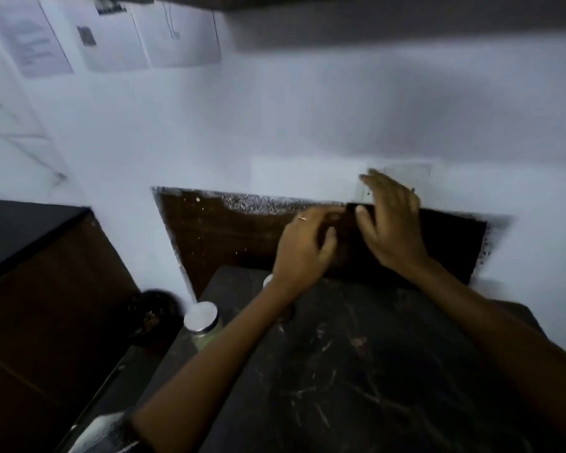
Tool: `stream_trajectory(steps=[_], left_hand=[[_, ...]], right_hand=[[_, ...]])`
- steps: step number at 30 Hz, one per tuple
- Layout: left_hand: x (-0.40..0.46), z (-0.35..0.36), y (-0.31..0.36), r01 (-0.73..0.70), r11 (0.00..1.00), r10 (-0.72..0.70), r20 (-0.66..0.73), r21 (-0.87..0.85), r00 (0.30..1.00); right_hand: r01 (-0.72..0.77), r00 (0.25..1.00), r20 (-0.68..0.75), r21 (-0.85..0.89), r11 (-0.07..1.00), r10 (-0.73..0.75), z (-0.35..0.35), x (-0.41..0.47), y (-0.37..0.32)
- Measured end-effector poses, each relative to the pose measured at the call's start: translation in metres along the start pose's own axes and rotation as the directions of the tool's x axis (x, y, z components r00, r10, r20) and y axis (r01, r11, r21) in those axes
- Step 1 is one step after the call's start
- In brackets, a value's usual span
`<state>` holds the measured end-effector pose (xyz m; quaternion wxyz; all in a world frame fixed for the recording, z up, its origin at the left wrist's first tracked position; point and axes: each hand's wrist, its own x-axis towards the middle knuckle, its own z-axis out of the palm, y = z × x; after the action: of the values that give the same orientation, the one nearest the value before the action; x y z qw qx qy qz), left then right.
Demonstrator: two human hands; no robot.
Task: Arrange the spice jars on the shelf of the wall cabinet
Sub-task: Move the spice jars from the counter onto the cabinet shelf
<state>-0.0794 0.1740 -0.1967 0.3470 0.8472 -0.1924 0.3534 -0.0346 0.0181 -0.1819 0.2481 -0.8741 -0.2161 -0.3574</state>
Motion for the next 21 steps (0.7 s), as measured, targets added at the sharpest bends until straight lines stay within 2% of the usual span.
stream_trajectory(steps=[6,11,14,18,21], left_hand=[[-0.061,-0.059,-0.093,0.190,0.981,-0.189,0.015,-0.027,0.982],[-0.110,-0.095,-0.163,0.417,0.907,-0.411,0.095,-0.054,0.907],[-0.139,-0.114,-0.205,0.587,0.807,-0.575,0.140,-0.068,0.806],[-0.169,-0.130,-0.243,0.795,0.599,-0.762,0.236,-0.096,0.603],[-0.187,-0.134,-0.259,0.888,0.451,-0.821,0.346,-0.092,0.453]], right_hand=[[-0.013,0.969,0.246,0.061,0.998,-0.003,0.094,-0.046,-0.095],[-0.139,0.895,0.443,0.159,0.978,0.055,0.162,-0.091,-0.152],[-0.255,0.820,0.560,0.165,0.953,0.122,0.201,-0.109,-0.181],[-0.393,0.650,0.731,0.089,0.915,0.208,0.242,-0.119,-0.203],[-0.542,0.547,0.788,0.076,0.837,0.283,0.264,-0.122,-0.212]])
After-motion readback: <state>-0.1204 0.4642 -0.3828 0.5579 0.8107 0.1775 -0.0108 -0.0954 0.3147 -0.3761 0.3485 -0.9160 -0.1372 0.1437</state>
